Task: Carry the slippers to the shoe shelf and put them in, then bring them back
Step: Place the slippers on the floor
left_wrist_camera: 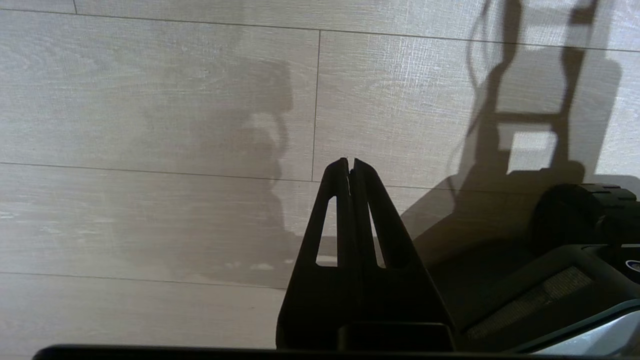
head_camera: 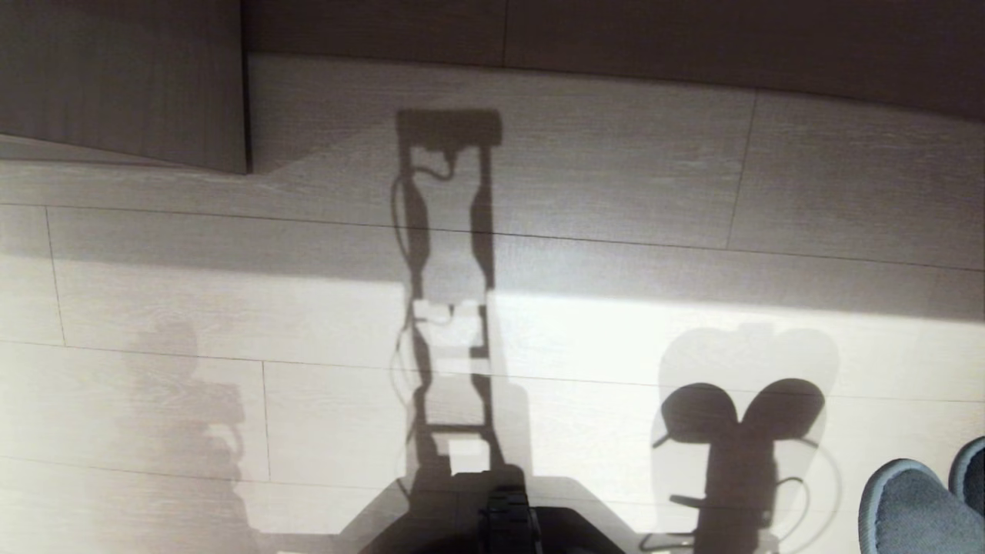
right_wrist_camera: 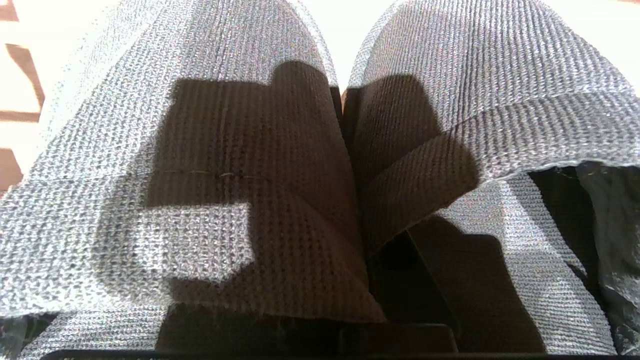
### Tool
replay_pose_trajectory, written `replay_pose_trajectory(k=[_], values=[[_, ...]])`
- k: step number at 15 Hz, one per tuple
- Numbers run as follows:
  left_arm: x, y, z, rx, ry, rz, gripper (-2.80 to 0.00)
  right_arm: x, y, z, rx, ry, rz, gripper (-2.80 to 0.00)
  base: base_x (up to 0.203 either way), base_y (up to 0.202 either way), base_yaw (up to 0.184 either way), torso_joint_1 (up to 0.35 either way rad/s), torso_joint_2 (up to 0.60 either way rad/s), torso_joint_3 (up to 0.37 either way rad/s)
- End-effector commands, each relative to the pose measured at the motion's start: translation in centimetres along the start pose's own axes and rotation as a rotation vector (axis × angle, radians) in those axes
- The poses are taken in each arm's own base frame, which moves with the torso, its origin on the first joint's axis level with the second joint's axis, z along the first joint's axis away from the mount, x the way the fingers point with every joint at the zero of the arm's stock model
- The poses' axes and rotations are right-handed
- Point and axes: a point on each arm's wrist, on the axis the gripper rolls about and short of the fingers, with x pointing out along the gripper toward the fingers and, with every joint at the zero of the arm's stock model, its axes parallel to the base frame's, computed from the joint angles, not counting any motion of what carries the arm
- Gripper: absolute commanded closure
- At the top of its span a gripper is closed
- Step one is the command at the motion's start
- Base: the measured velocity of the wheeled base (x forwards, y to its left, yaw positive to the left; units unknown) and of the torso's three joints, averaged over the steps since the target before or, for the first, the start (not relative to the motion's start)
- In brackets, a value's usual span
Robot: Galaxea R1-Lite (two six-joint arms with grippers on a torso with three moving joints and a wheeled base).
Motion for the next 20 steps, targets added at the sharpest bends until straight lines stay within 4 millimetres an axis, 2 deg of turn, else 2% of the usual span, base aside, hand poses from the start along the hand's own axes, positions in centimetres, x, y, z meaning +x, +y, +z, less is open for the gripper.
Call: replay_pose_trajectory(k=[1,2,4,7,8,9,12,15,16,18,20], values=[[0.0,0.0,0.0,-0.001,0.001,0.0,0.0,0.0,0.0,0.0,-0.001,-0.005,-0.001,0.0,0.0,0.0,0.0,0.0,0.0,0.0],[0.0,0.0,0.0,-0.002,0.001,0.0,0.0,-0.1,0.0,0.2,-0.005,0.009,-0.003,0.0,0.0,0.0,0.0,0.0,0.0,0.0],[0.0,0.0,-0.1,-0.001,0.002,0.0,0.0,-0.8,0.0,3.2,-0.005,0.04,-0.003,0.0,0.0,0.0,0.0,0.0,0.0,0.0],[0.0,0.0,-0.1,-0.001,0.002,0.0,0.0,0.4,0.1,7.1,0.007,0.116,-0.002,0.0,0.0,0.0,0.0,0.0,0.0,0.0],[0.0,0.0,-0.1,-0.001,0.002,0.0,0.0,1.4,0.1,8.3,0.008,0.122,-0.001,0.0,0.0,0.0,0.0,0.0,0.0,0.0],[0.0,0.0,0.0,-0.001,0.001,0.0,0.0,3.3,0.1,9.7,0.007,0.151,0.0,0.0,0.0,0.0,0.0,0.0,0.0,0.0],[0.0,0.0,-0.1,-0.001,0.002,0.0,0.0,11.4,0.3,13.2,-0.016,0.206,0.029,0.0,0.0,0.0,0.0,0.0,0.0,0.0],[0.0,0.0,-0.1,-0.001,0.002,0.0,0.0,18.9,0.6,17.0,-0.044,0.074,0.074,0.0,0.0,0.0,0.0,0.0,0.0,0.0],[0.0,0.0,-0.1,-0.001,0.002,0.0,0.0,20.6,0.7,18.5,-0.052,-0.001,0.085,0.0,0.0,0.0,0.0,0.0,0.0,0.0],[0.0,0.0,0.0,-0.001,0.001,0.0,0.0,24.6,0.8,19.2,-0.062,-0.071,0.093,0.0,0.0,0.0,0.0,0.0,0.0,0.0],[0.0,0.0,-0.1,-0.001,0.002,0.0,0.0,27.6,0.8,19.6,-0.07,-0.194,0.093,0.0,0.0,0.0,0.0,0.0,0.0,0.0]])
